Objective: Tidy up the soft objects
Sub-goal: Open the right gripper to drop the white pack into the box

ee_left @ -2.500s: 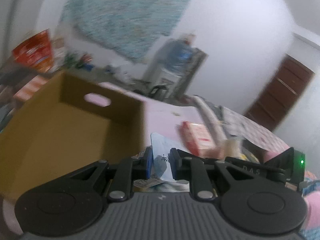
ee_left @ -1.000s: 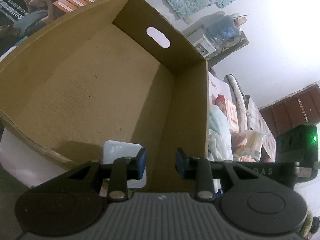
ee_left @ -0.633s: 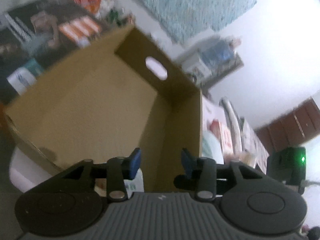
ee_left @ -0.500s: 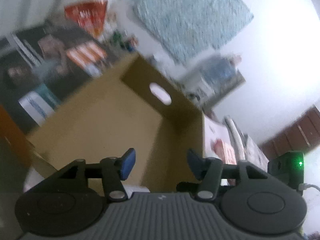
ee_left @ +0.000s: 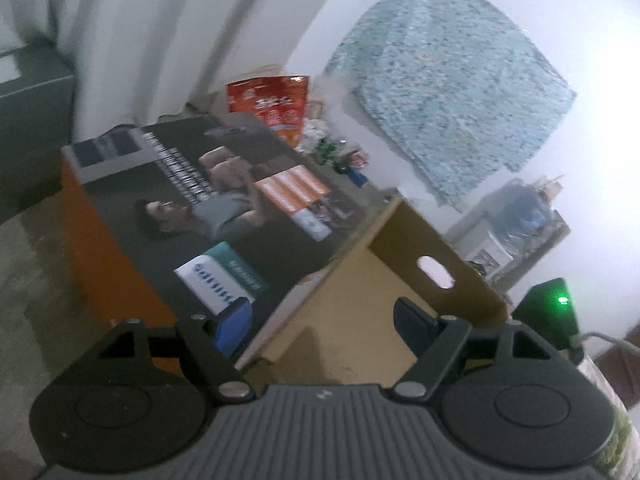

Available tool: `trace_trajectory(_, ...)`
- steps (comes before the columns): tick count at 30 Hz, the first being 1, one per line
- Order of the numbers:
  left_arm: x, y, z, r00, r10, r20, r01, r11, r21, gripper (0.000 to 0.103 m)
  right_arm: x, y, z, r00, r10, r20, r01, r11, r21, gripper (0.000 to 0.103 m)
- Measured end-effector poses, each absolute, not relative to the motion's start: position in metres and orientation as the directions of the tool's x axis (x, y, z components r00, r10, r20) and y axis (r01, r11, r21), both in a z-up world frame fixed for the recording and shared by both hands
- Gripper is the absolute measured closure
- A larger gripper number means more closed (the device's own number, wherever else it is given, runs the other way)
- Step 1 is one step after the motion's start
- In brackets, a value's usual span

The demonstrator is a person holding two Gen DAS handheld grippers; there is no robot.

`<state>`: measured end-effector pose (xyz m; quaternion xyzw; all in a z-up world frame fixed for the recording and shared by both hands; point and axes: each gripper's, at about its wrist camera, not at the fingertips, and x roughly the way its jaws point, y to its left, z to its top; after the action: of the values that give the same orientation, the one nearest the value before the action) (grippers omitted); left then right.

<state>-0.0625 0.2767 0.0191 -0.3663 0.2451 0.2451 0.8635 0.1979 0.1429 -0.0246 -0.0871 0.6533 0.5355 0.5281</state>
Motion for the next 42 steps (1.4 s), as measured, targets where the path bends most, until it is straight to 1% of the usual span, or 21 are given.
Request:
trace_trajectory(3,-0.065,0.285,0.012,0.748,0.24,-0.619,-0.618,0.593,-0.516,0.024,0.2,0.155,-0.047,-0.496,0.37,-0.786,-0.651,0.44,0.618,0.064)
trace_trajectory(6,-0.064,0.286,0.008,0.746,0.235,-0.623,-0.617,0.594,-0.516,0.024,0.203,0.147,-0.058,-0.519,0.33,-0.789,-0.64,0.462,0.614,0.064)
trace_trajectory(12,-0.054,0.286,0.003,0.748,0.21,-0.629,-0.606,0.603,-0.519,0.024,0.213,0.113,-0.056,-0.485,0.293,-0.824,-0.66,0.496,0.565,0.064)
trace_trajectory(13,-0.052,0.285,0.002,0.749,0.202,-0.631,-0.602,0.607,-0.52,0.024,0.215,0.11,-0.055,-0.481,0.287,-0.828,-0.659,0.505,0.558,0.063)
trace_trajectory(16,-0.049,0.283,-0.001,0.749,0.192,-0.634,-0.596,0.612,-0.519,0.024,0.22,0.109,-0.048,-0.469,0.3,-0.83,-0.647,0.522,0.555,0.062)
trace_trajectory(20,-0.05,0.281,-0.003,0.745,0.192,-0.638,-0.602,0.605,-0.521,0.024,0.218,0.119,-0.037,-0.495,0.396,-0.773,-0.607,0.479,0.634,0.062)
trace_trajectory(23,-0.054,0.279,-0.001,0.741,0.21,-0.638,-0.613,0.6,-0.514,0.024,0.205,0.136,-0.043,-0.533,0.37,-0.761,-0.609,0.456,0.649,0.062)
trace_trajectory(27,-0.058,0.279,0.001,0.734,0.237,-0.636,-0.626,0.599,-0.499,0.024,0.199,0.14,-0.051,-0.535,0.285,-0.795,-0.651,0.461,0.603,0.063)
trace_trajectory(30,-0.056,0.28,-0.001,0.73,0.229,-0.644,-0.628,0.597,-0.499,0.024,0.198,0.129,-0.055,-0.511,0.229,-0.829,-0.678,0.485,0.552,0.063)
trace_trajectory(31,-0.054,0.281,-0.002,0.731,0.222,-0.645,-0.625,0.598,-0.503,0.024,0.199,0.125,-0.054,-0.482,0.209,-0.851,-0.702,0.489,0.518,0.059)
trace_trajectory(32,-0.052,0.28,-0.003,0.732,0.215,-0.647,-0.621,0.601,-0.503,0.024,0.2,0.123,-0.053,-0.48,0.202,-0.854,-0.701,0.497,0.512,0.059)
trace_trajectory(33,-0.05,0.279,-0.004,0.731,0.212,-0.649,-0.62,0.605,-0.5,0.024,0.202,0.12,-0.052,-0.486,0.205,-0.85,-0.696,0.498,0.517,0.06)
trace_trajectory(36,-0.045,0.275,-0.004,0.73,0.2,-0.654,-0.612,0.618,-0.494,0.024,0.208,0.113,-0.047,-0.458,0.227,-0.86,-0.716,0.479,0.508,0.059)
trace_trajectory(42,-0.045,0.263,0.004,0.734,0.201,-0.649,-0.6,0.641,-0.48,0.024,0.218,0.128,-0.027,-0.46,0.397,-0.794,-0.663,0.442,0.604,0.059)
